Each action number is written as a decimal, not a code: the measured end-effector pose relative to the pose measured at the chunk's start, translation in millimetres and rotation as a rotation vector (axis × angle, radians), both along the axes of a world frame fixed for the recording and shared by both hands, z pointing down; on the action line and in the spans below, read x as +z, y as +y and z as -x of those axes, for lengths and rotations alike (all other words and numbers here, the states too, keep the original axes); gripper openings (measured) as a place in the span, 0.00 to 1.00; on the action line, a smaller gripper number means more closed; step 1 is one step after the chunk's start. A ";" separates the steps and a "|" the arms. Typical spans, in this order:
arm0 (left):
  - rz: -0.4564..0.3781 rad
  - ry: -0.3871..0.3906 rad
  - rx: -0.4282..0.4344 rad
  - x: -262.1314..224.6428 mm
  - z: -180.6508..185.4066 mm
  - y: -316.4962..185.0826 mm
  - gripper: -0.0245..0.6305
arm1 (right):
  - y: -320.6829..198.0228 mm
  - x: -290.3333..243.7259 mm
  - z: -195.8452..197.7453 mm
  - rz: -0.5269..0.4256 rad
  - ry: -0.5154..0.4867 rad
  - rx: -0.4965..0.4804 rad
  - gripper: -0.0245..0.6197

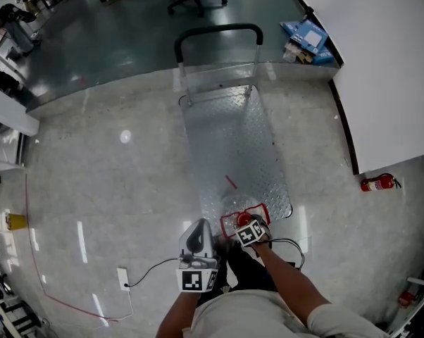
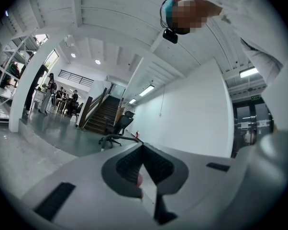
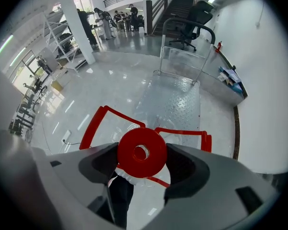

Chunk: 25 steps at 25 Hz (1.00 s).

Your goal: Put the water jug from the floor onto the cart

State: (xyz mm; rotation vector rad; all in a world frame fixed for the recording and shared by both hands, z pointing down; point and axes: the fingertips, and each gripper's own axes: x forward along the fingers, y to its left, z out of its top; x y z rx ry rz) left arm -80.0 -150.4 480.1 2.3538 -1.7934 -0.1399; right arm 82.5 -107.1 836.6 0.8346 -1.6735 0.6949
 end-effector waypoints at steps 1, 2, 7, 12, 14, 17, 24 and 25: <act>0.000 0.001 0.000 0.4 -0.2 0.8 0.04 | 0.0 0.4 -1.4 0.005 0.000 -0.004 0.50; 0.001 0.001 -0.001 0.8 -0.5 1.8 0.04 | 0.4 0.3 -2.0 0.009 -0.001 -0.010 0.50; -0.006 0.003 0.003 -1.4 -3.2 4.6 0.04 | 0.5 -4.6 -2.9 -0.004 -0.001 -0.023 0.50; -0.018 0.008 0.010 -2.8 -5.7 5.2 0.04 | -5.7 -30.5 -1.7 -0.035 -0.047 -0.011 0.50; -0.022 0.010 0.012 -7.1 -5.9 4.7 0.04 | -11.1 -55.5 -0.4 -0.065 -0.090 0.012 0.50; -0.033 0.011 0.018 -17.2 -7.1 3.5 0.04 | -29.3 -108.6 -5.9 -0.206 -0.155 0.073 0.33; -0.072 0.007 0.024 -48.3 -6.9 2.9 0.04 | -72.1 -254.8 -24.1 -0.646 -0.295 0.189 0.06; -0.077 0.001 0.026 -53.5 -7.0 2.4 0.04 | -75.6 -275.7 -25.2 -0.698 -0.325 0.199 0.06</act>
